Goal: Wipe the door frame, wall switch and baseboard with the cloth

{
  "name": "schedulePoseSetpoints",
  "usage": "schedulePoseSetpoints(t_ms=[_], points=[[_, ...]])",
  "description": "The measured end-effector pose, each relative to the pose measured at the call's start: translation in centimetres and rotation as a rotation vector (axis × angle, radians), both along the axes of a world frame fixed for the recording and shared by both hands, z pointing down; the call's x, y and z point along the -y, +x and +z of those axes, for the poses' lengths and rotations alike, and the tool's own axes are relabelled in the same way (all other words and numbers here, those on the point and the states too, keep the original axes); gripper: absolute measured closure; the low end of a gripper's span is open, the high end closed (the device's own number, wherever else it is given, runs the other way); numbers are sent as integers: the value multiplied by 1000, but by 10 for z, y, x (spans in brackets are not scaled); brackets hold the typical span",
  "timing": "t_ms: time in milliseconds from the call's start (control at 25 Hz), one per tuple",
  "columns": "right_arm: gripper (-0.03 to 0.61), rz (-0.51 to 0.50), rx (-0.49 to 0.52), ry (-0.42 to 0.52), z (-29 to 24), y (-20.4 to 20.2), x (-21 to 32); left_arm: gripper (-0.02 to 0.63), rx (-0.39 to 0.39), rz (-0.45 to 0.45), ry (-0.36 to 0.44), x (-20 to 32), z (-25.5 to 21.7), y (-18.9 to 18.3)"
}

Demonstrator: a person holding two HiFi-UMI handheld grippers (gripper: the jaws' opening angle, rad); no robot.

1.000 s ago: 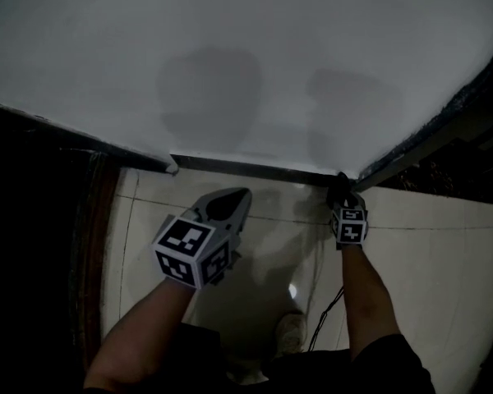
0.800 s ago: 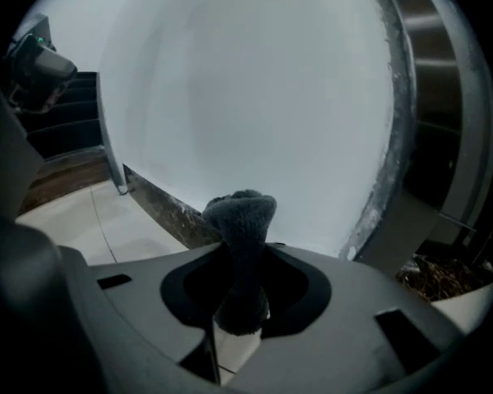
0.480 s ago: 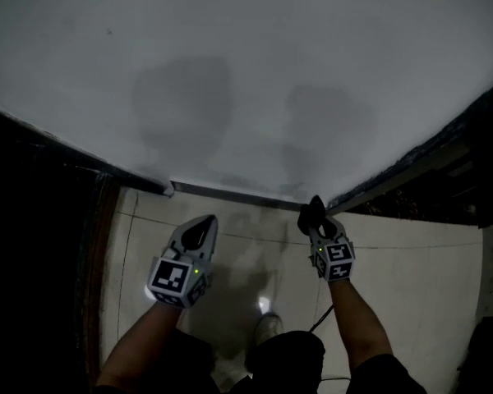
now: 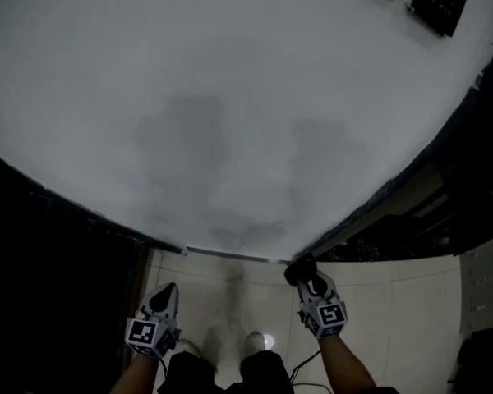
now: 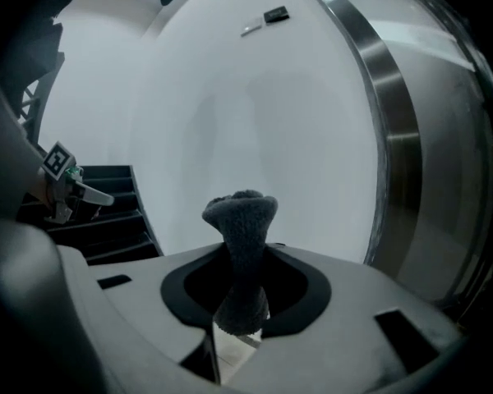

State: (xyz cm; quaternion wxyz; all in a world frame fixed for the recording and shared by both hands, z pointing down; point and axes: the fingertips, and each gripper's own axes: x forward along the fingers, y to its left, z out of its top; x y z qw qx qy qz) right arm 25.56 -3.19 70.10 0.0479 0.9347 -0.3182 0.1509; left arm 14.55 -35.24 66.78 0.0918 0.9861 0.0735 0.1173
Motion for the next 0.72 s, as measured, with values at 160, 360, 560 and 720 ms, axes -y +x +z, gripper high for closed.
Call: schedulePoseSetpoints(t_ms=[160, 360, 560, 720], points=[[489, 0, -30, 83, -126, -11, -1, 612, -20, -1, -11, -10, -113, -17], [489, -46, -170, 195, -241, -8, -5, 612, -58, -113, -52, -5, -197, -30], [489, -6, -221, 333, -297, -21, -25, 612, -122, -132, -46, -8, -268, -53], [489, -17, -278, 357, -333, -21, -37, 612, -243, -140, -70, -13, -316, -57]])
